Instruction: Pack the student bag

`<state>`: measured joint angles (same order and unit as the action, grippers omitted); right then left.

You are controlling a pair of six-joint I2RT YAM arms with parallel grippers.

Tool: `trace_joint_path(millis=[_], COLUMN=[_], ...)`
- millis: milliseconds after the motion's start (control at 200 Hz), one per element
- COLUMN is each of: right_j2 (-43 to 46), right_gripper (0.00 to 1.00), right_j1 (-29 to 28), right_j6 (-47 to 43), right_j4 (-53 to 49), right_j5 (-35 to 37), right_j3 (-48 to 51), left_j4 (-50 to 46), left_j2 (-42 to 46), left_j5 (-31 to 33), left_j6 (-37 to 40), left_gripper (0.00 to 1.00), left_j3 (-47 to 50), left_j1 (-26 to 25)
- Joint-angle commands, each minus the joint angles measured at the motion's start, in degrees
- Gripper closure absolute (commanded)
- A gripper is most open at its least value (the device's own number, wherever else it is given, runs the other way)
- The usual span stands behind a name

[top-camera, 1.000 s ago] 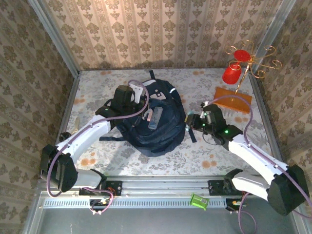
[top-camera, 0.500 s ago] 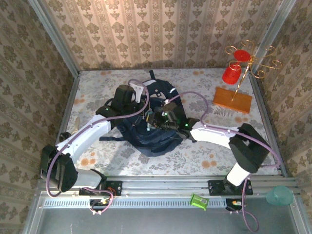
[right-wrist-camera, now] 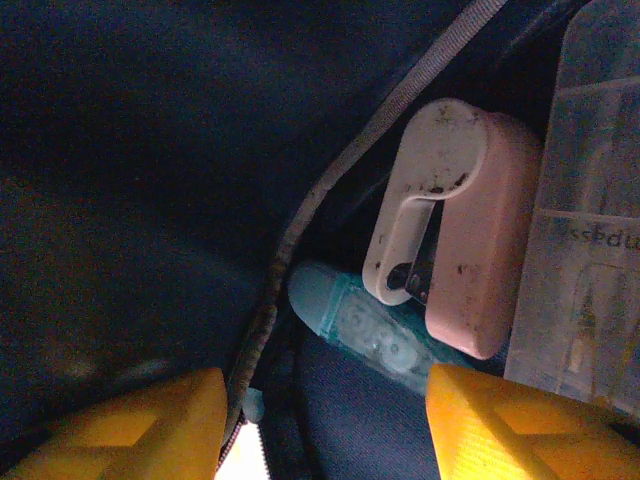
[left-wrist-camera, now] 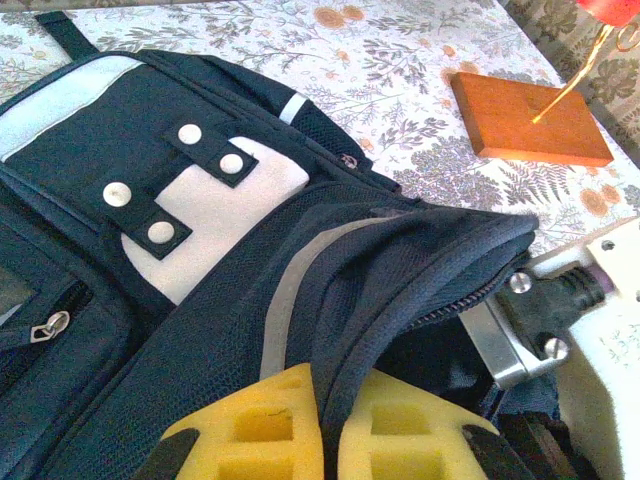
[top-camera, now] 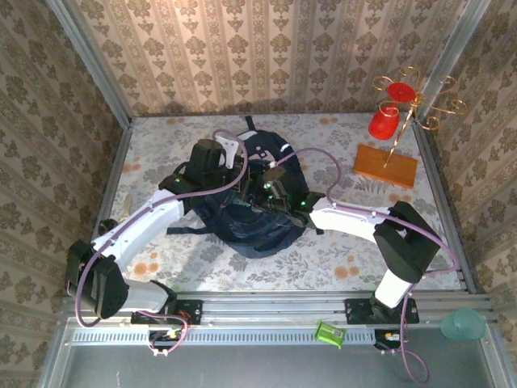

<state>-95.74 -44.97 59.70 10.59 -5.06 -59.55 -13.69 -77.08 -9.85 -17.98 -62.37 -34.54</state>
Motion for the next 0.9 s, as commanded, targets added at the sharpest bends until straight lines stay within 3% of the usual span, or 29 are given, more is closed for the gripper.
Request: trace_joint_path(millis=[0, 230, 355, 445, 510, 605, 680, 735, 780, 900], right_j2=[5.49, 14.91, 21.66, 22.63, 21.98, 18.74, 14.72, 12.53, 11.5, 9.13], right_gripper=[0.45, 0.45, 0.43, 0.35, 0.32, 0.31, 0.41, 0.59, 0.68, 0.8], right_j1=[0.31, 2.26, 3.89, 4.56, 5.92, 8.76, 10.9, 12.22, 13.28, 16.4], right_j6=[-5.49, -16.33, -19.47, -18.16, -16.88, -15.19, -15.28, -16.37, -17.23, -20.88], right_j4=[-0.75, -16.09, -26.48, -34.56, -34.23, -28.92, -25.78, -23.61, -22.19, -21.14], right_j5=[-1.09, 0.46, 9.3, 19.17, 21.03, 16.27, 11.08, 8.04, 6.29, 3.13], right_j3=[1.15, 3.97, 5.89, 5.41, 6.12, 7.06, 6.25, 5.71, 5.37, 3.52], left_j4=[4.73, 5.24, 5.13, 4.92, 4.69, 3.22, 1.69, 1.26, 1.04, 1.81], left_j2=[1.5, 1.49, 1.71, 1.84, 1.93, 2.28, 3.16, 4.13, 4.83, 5.38], left_j5=[0.38, -0.24, 0.0, 0.44, 0.52, 1.13, 1.68, 2.58, 3.5, 4.64], left_j6=[-0.42, -1.55, -1.76, -1.64, -1.62, -1.36, -1.14, -1.15, -1.41, -3.84], left_gripper=[1.0, 1.0, 1.0, 1.0, 1.0, 1.0, 1.0, 1.0, 1.0, 1.0], left_j3=[-3.2, -1.31, 0.23, 1.0, 1.55, 2.25, 3.11, 4.84, 6.34, 10.27], left_j1=[-0.17, -0.44, -0.52, -0.61, -0.8, -1.18, -1.83, -2.81, -3.7, -5.77])
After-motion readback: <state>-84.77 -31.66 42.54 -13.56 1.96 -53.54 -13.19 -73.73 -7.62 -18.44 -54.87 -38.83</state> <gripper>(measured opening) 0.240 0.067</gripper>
